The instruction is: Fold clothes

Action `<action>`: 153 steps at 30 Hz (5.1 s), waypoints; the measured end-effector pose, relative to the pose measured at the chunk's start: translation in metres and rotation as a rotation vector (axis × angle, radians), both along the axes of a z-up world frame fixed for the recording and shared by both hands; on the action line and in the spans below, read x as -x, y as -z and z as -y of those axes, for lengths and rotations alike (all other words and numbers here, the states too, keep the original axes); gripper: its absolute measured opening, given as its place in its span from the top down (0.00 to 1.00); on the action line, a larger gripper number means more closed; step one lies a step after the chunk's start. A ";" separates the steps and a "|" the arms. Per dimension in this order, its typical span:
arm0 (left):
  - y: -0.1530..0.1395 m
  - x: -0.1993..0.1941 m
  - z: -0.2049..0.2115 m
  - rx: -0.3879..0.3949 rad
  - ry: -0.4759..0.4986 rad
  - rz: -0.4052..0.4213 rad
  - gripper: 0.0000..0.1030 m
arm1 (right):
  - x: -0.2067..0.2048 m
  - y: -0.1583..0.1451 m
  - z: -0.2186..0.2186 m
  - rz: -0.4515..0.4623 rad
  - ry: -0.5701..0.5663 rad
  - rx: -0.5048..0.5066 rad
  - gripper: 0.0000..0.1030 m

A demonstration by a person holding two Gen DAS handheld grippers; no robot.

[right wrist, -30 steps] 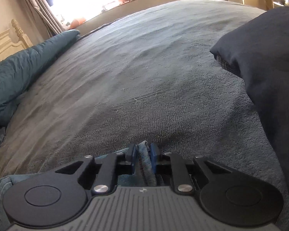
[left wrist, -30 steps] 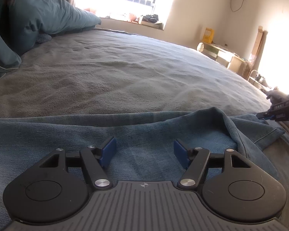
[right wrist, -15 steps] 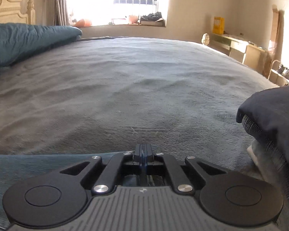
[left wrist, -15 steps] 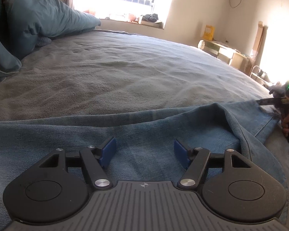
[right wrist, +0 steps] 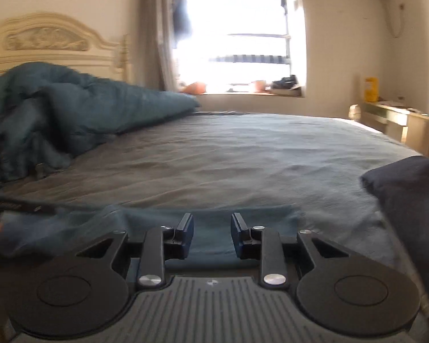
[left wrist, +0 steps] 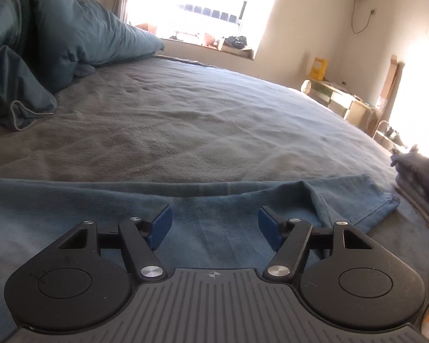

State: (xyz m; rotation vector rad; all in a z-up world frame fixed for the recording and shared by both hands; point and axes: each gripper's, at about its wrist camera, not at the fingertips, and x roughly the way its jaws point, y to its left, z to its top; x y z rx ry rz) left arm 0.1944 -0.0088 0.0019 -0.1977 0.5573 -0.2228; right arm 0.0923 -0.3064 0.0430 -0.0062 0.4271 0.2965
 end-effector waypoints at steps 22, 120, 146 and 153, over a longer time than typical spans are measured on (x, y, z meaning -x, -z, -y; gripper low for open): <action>-0.007 0.089 -0.065 0.065 -0.171 -0.008 0.35 | 0.116 0.093 -0.209 0.073 -0.525 0.664 0.88; 0.004 -0.107 0.077 -0.487 0.571 0.026 0.69 | -0.158 0.013 0.155 -0.341 0.249 -0.185 0.47; 0.026 -0.099 0.111 -0.582 0.555 -0.006 0.69 | -0.143 0.002 0.111 -0.186 0.258 0.163 0.96; 0.027 -0.095 0.115 -0.619 0.538 0.023 0.69 | -0.183 0.001 0.112 -0.149 0.266 0.220 0.96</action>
